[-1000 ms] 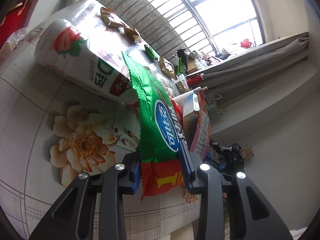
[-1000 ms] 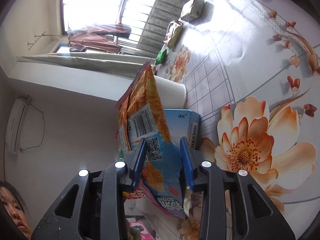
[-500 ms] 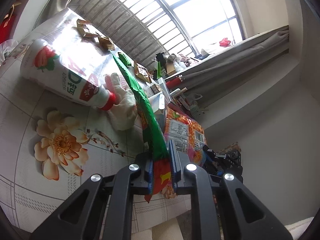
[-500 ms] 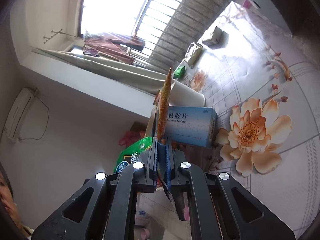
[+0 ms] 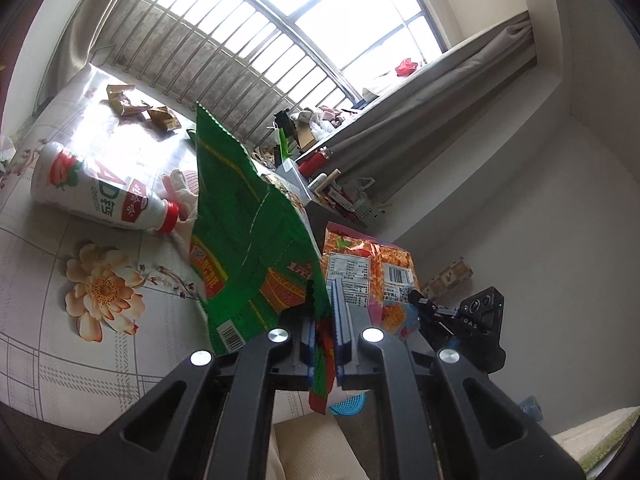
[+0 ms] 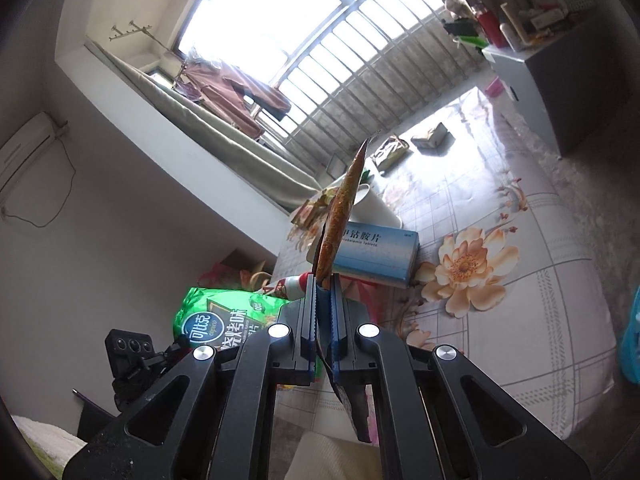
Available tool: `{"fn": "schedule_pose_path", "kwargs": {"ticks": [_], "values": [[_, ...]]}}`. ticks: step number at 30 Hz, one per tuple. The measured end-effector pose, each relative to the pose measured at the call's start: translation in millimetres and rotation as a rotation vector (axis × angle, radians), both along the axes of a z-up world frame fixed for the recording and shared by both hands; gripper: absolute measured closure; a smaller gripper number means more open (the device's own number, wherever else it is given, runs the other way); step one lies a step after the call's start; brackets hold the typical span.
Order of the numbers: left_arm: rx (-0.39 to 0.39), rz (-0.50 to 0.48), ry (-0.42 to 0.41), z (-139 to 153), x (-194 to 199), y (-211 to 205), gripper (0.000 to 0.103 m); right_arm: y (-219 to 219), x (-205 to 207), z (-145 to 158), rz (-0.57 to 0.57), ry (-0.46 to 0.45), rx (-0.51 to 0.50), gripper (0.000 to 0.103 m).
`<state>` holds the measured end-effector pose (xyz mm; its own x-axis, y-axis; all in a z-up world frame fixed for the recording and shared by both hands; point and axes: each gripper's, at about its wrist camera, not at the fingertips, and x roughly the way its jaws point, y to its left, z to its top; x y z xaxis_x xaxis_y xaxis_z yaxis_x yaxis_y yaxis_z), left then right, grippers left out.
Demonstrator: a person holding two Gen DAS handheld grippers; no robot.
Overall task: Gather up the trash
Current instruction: 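Carry both bags to the blue wastebasket and open both grippers over it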
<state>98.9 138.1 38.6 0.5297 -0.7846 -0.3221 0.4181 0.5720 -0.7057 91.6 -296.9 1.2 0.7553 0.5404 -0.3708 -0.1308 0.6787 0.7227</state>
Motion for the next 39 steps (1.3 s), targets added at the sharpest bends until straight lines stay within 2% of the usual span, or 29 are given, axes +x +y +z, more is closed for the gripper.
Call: {"fn": "schedule_pose_path", "kwargs": {"ticks": [7, 12, 21, 25, 28, 30, 32, 36, 39], "values": [[-0.013, -0.082, -0.082, 31.5, -20.8, -25.4, 0.097, -16.2, -40.1, 5.9, -0.063, -0.048, 0.004, 0.100], [-0.034, -0.224, -0.091, 45.9, -24.3, -73.4, 0.097, -47.9, -80.0, 10.9, -0.172, -0.104, 0.012, 0.100], [-0.042, -0.620, -0.008, 75.6, -13.3, -226.2, 0.097, -123.0, -166.2, 5.0, -0.449, -0.145, -0.047, 0.100], [0.015, -0.766, 0.015, 78.9, -13.9, -314.6, 0.097, -155.7, -195.4, -10.0, -0.592, -0.103, -0.110, 0.100], [0.107, -0.837, 0.046, 66.6, -12.3, -381.9, 0.097, -174.9, -199.5, -30.2, -0.672, -0.034, -0.153, 0.100], [0.197, -0.873, 0.099, 48.2, -10.4, -425.7, 0.097, -187.2, -194.9, -49.0, -0.707, 0.010, -0.156, 0.100], [0.281, -0.917, 0.167, 20.8, -7.6, -472.3, 0.097, -202.1, -186.3, -71.6, -0.727, 0.051, -0.130, 0.100], [0.406, -0.956, 0.230, -32.7, 3.4, -545.0, 0.097, -232.4, -160.5, -118.0, -0.772, 0.135, -0.115, 0.100], [0.445, -0.948, 0.308, -69.8, 19.8, -583.8, 0.097, -256.7, -143.6, -151.3, -0.803, 0.155, -0.066, 0.100]]}}
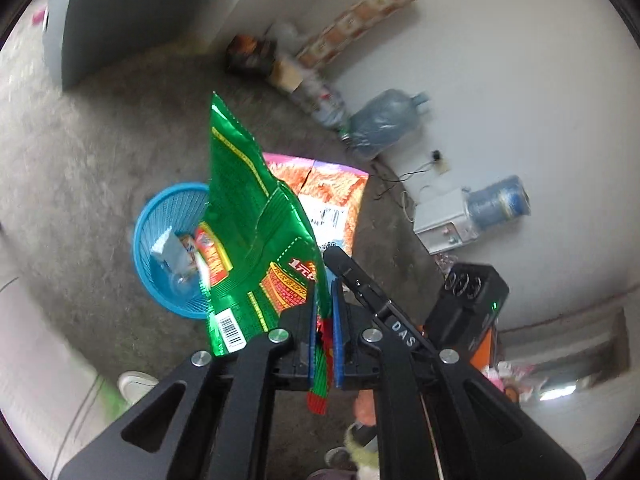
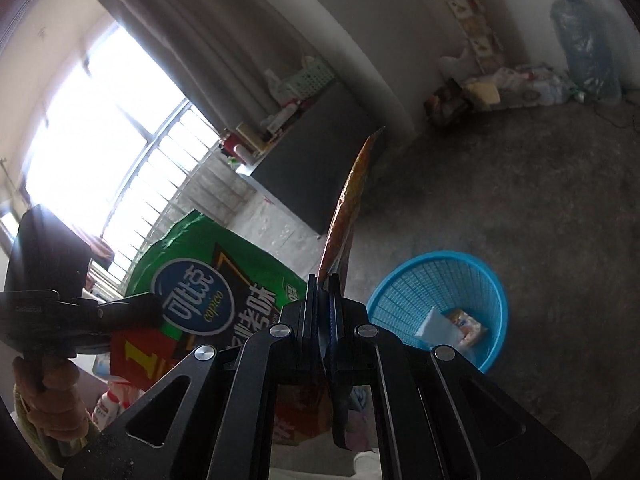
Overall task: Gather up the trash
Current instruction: 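Carry both bags to the blue wastebasket and open both grippers over it, then grasp the blue medicine box with the right gripper while the left gripper grasps a red wrapper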
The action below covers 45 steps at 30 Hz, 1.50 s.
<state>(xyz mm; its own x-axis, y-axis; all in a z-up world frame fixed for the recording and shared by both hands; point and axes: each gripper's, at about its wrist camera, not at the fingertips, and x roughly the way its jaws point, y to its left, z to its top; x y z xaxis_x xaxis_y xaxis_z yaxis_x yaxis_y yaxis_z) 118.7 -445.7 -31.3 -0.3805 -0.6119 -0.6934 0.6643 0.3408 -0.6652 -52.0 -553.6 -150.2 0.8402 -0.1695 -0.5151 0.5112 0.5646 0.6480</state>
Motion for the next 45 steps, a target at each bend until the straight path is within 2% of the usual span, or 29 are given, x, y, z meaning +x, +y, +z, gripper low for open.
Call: {"fn": "schedule_pose_path", "kwargs": {"ticks": [4, 5, 6, 7, 9, 10, 12, 16, 20, 24, 26, 29, 35, 40, 42, 45], "values": [[0.083, 0.049, 0.031, -51.0, 26.2, -37.0, 0.097, -25.3, -1.8, -36.8, -0.054, -0.029, 0.071, 0.100], [0.103, 0.060, 0.036, -64.0, 30.6, -46.0, 0.096, -31.4, 0.9, -46.6, -0.072, -0.029, 0.085, 0.098], [0.122, 0.074, 0.039, -74.7, 30.9, -51.5, 0.091, -37.0, 3.5, -59.3, -0.091, -0.022, 0.102, 0.092], [0.156, 0.103, 0.040, -88.3, 33.9, -59.3, 0.072, -42.2, 5.6, -74.4, -0.112, -0.007, 0.129, 0.088], [0.236, 0.160, 0.028, -111.4, 39.6, -66.7, 0.044, -47.9, 8.5, -102.9, -0.138, 0.026, 0.203, 0.056], [0.264, 0.179, 0.034, -120.3, 40.8, -67.3, 0.044, -50.4, 10.2, -116.3, -0.156, 0.062, 0.228, 0.052], [0.292, 0.183, 0.058, -130.9, 41.2, -64.2, 0.044, -51.3, 5.0, -140.0, -0.184, 0.138, 0.287, 0.052], [0.269, 0.175, 0.039, -119.8, 40.7, -52.4, 0.044, -41.3, -28.7, -150.2, -0.240, 0.141, 0.350, 0.048], [0.197, 0.182, -0.014, -88.9, 41.5, -39.9, 0.041, -26.0, -62.9, -133.5, -0.269, 0.116, 0.353, 0.044], [0.095, 0.184, -0.065, -39.8, 33.0, -12.1, 0.039, -11.3, -82.0, -106.4, -0.261, 0.111, 0.312, 0.041], [0.037, 0.192, -0.095, -17.4, 27.9, 6.3, 0.039, 0.5, -86.1, -85.1, -0.234, 0.121, 0.262, 0.039], [-0.086, 0.281, -0.183, 15.6, 24.9, 54.3, 0.039, 15.2, -74.3, -56.4, -0.177, 0.140, 0.156, 0.035], [-0.124, 0.379, -0.330, 51.1, 20.9, 151.2, 0.039, 67.5, -42.7, 16.9, -0.012, 0.153, -0.078, 0.023], [-0.160, 0.557, -0.459, 67.6, 18.0, 253.7, 0.039, 121.1, -9.1, 62.8, 0.097, 0.182, -0.239, 0.012], [-0.133, 0.643, -0.487, 65.6, 19.8, 293.7, 0.037, 143.9, 3.3, 76.7, 0.134, 0.187, -0.288, 0.008], [-0.072, 0.781, -0.501, 55.6, 21.3, 354.6, 0.036, 177.0, 22.9, 91.2, 0.196, 0.223, -0.355, 0.008]]}}
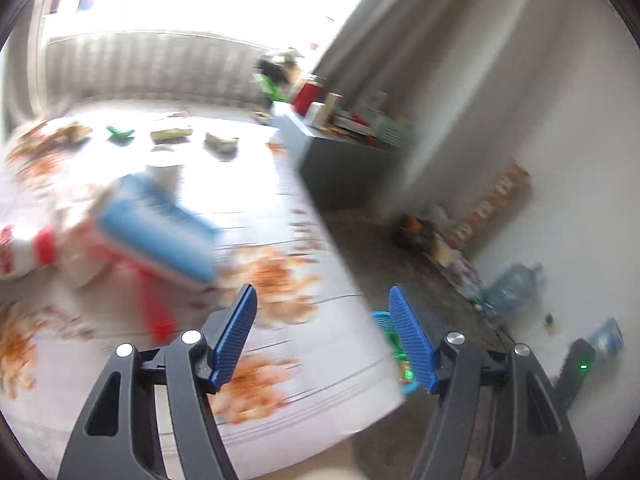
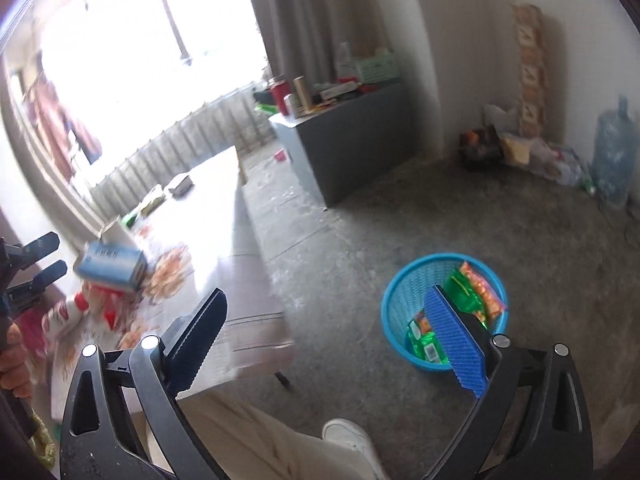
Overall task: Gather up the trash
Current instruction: 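Grasp the blue medicine box with the right gripper while the left gripper grasps a red wrapper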
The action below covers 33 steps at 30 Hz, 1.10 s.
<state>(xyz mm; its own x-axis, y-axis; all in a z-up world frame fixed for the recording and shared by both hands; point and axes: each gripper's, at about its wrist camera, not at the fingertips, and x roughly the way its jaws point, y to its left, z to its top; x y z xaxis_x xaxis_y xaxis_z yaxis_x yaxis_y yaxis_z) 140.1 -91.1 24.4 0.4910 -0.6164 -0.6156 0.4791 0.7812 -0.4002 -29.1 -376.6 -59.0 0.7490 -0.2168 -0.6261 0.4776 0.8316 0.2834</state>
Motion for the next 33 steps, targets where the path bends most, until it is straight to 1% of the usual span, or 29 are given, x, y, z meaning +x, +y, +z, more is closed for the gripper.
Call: {"fn": "schedule_pose_path", "kwargs": {"ticks": [4, 7, 9, 12, 16, 18, 21, 23, 27, 30, 33], "values": [[0.054, 0.145, -0.011, -17.5, -3.0, 60.4, 0.035, 40.8, 17.3, 11.3, 0.047, 0.058, -0.088, 0.008], [0.057, 0.230, 0.015, -29.6, -4.4, 103.8, 0.034, 68.6, 28.0, 13.5, 0.035, 0.103, -0.138, 0.008], [0.051, 0.270, 0.017, -32.3, -7.2, 126.8, 0.034, 85.7, 37.0, 14.6, 0.060, 0.132, -0.174, 0.008], [0.075, 0.328, -0.017, -35.0, -15.5, 152.4, 0.032, 105.7, 53.0, 14.4, 0.139, 0.178, -0.204, 0.008], [0.101, 0.354, -0.054, -39.8, -13.7, 172.8, 0.029, 120.9, 74.1, 13.3, 0.234, 0.207, -0.186, 0.008], [0.104, 0.342, -0.078, -39.1, -14.0, 174.4, 0.028, 127.2, 81.8, 15.6, 0.297, 0.185, -0.161, 0.008], [0.094, 0.325, -0.086, -40.5, -8.8, 171.1, 0.028, 138.8, 94.4, 23.4, 0.413, 0.113, -0.124, 0.008], [0.073, 0.315, -0.064, -46.3, 1.7, 167.4, 0.028, 144.6, 105.5, 30.6, 0.479, 0.049, -0.115, 0.008], [0.024, 0.283, -0.024, -52.7, 13.9, 163.9, 0.028, 153.2, 138.8, 42.7, 0.653, -0.069, -0.071, 0.008], [0.004, 0.267, -0.012, -56.3, 21.7, 161.0, 0.028, 159.1, 175.3, 46.3, 0.767, -0.084, -0.049, 0.008], [-0.019, 0.252, 0.001, -58.8, 27.1, 159.3, 0.028, 168.4, 210.2, 45.2, 0.861, -0.065, -0.077, 0.008]]}}
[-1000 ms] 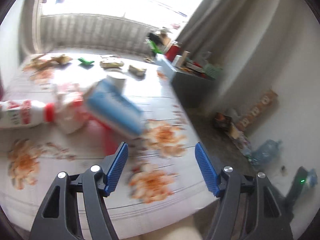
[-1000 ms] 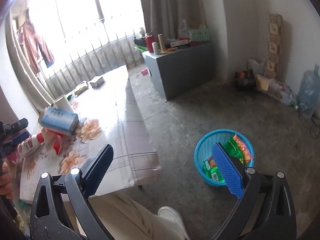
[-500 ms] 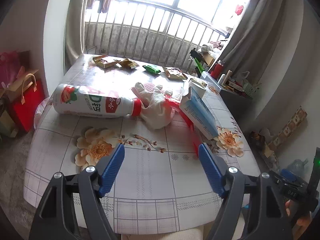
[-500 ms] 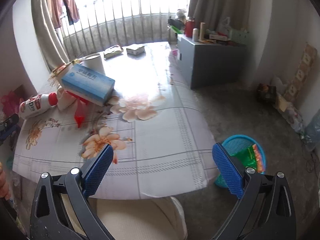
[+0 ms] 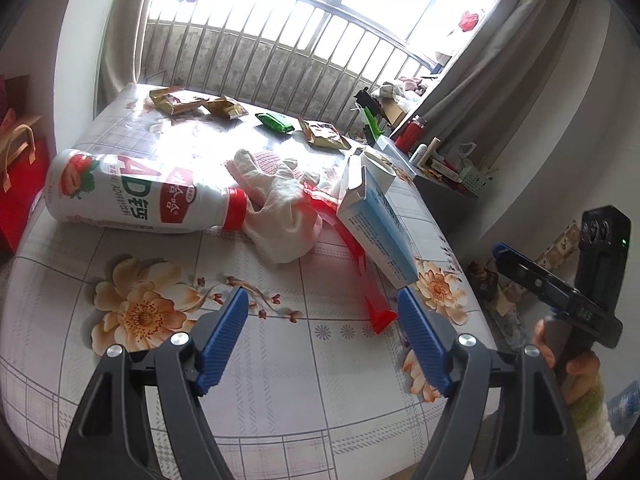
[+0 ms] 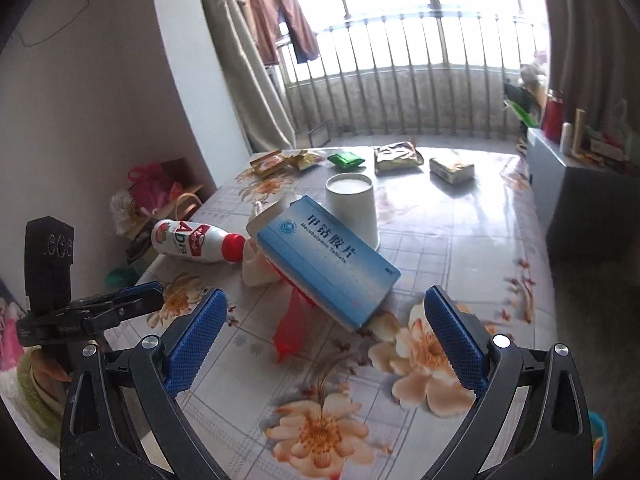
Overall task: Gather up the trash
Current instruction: 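Grasp the blue medicine box with the right gripper while the left gripper grasps a red wrapper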
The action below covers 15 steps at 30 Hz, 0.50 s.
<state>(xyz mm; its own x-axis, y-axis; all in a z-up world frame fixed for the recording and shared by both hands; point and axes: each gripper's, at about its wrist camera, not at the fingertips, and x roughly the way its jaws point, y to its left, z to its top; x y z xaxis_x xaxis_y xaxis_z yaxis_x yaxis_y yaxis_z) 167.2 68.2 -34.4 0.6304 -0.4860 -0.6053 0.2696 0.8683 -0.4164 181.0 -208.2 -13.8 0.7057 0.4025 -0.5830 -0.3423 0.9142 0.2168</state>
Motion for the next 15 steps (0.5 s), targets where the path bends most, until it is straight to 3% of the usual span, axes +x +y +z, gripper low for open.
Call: {"fn": "schedule_pose_path", "kwargs": {"ticks": [7, 15], "values": [[-0.037, -0.063, 0.041, -11.1, 14.8, -14.8, 0.030, 25.3, 54.9, -16.7, 0.165, 0.020, -0.113, 0.008], [-0.090, -0.129, 0.085, -15.7, 31.2, -31.7, 0.050, 53.4, 88.5, -43.8, 0.355, 0.070, -0.241, 0.008]]}}
